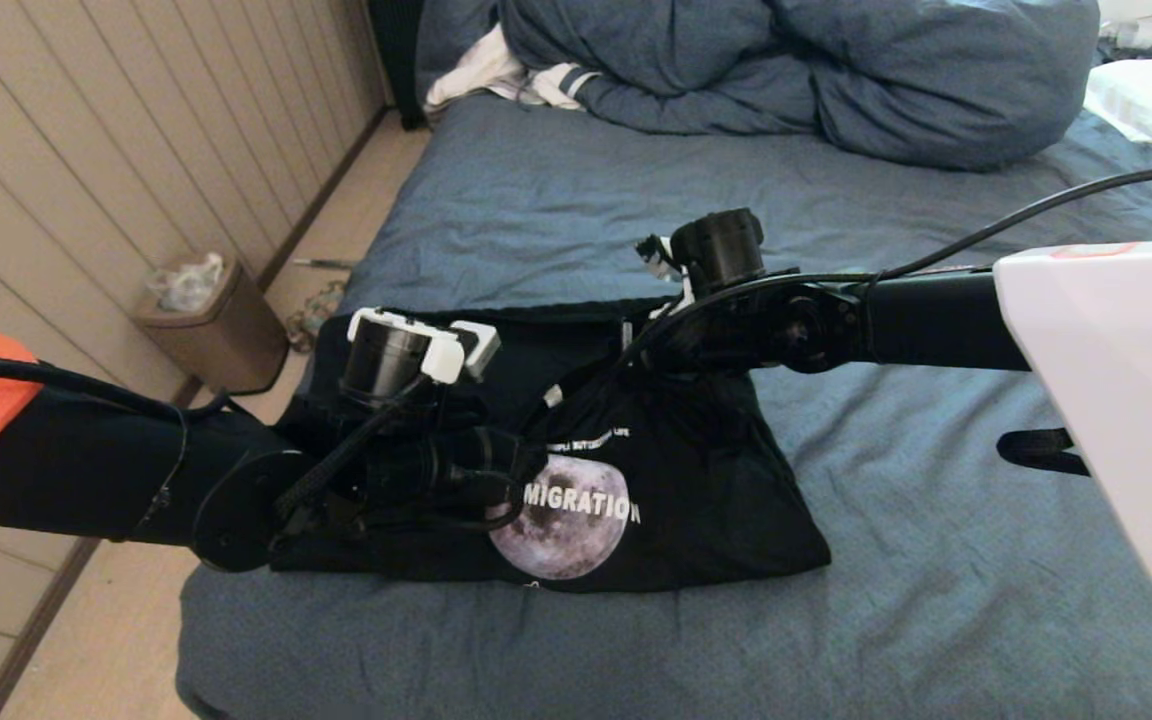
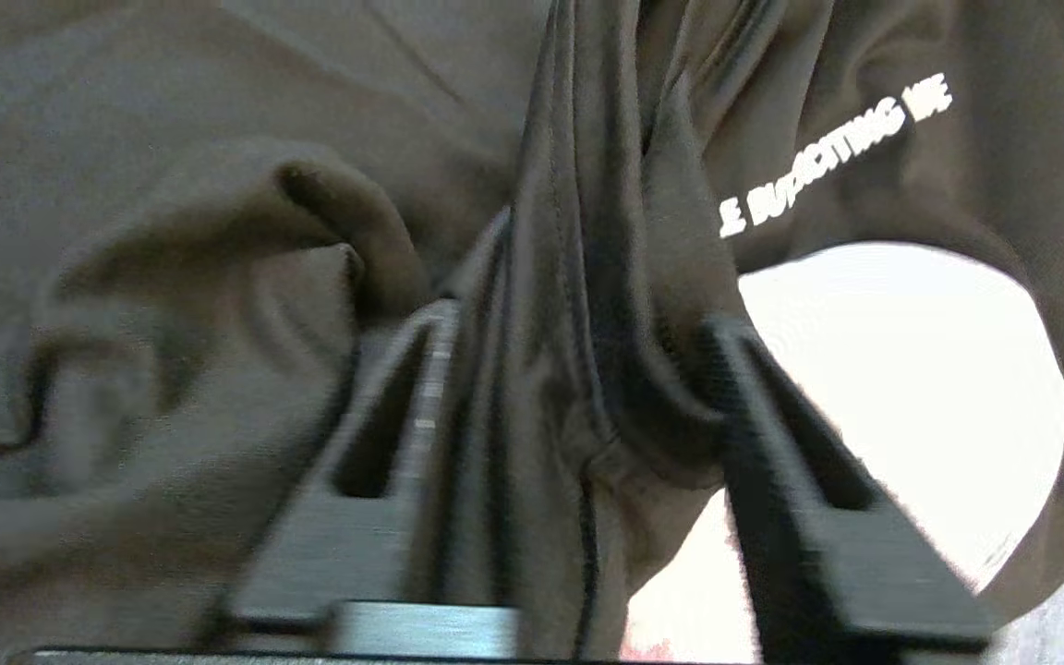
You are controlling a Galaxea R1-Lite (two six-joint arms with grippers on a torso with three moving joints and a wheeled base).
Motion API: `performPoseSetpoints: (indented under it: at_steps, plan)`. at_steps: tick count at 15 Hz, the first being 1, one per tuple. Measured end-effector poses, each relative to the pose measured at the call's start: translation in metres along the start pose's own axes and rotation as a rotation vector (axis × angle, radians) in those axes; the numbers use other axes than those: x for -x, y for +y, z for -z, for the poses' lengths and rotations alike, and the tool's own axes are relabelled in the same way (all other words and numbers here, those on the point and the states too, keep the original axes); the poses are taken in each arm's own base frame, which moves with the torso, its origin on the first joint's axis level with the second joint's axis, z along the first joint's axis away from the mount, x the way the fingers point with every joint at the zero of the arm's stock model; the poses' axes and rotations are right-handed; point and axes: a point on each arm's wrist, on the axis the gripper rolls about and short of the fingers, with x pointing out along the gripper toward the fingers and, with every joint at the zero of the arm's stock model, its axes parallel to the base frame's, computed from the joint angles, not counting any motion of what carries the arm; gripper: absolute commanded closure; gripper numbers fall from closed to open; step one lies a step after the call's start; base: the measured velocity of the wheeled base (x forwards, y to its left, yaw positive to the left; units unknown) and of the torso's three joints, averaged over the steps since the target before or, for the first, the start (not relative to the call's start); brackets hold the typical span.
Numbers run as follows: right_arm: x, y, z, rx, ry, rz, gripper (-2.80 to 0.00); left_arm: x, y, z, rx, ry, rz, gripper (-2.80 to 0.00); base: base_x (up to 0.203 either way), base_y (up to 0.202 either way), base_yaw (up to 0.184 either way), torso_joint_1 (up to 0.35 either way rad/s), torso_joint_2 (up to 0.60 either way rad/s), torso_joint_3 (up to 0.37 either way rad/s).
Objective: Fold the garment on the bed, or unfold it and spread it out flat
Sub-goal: Fold the black T-shirt
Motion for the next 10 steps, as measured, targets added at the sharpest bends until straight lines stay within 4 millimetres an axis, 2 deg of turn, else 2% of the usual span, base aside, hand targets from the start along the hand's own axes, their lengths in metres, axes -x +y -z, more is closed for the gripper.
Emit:
performPoseSetpoints:
  at_steps: [5,8,10]
  plan:
    - [0.01,0.002,-0.003,0.001,-0.006,0.0,0.0,0.015,0.001,-0.011,0.01,-0.068,-0.023,0.0,0.0,0.0,0.0,0.0,0.0,0.0]
    - [0.031,0.006,0.0,0.003,0.013,-0.003,0.0,0.043,-0.001,-0.015,0.006,-0.096,-0.012,0.0,0.0,0.0,0.0,0.0,0.0,0.0]
    - [0.05,0.011,0.009,0.007,0.045,-0.008,0.0,0.068,-0.003,-0.011,-0.001,-0.082,-0.002,0.0,0.0,0.0,0.0,0.0,0.0,0.0]
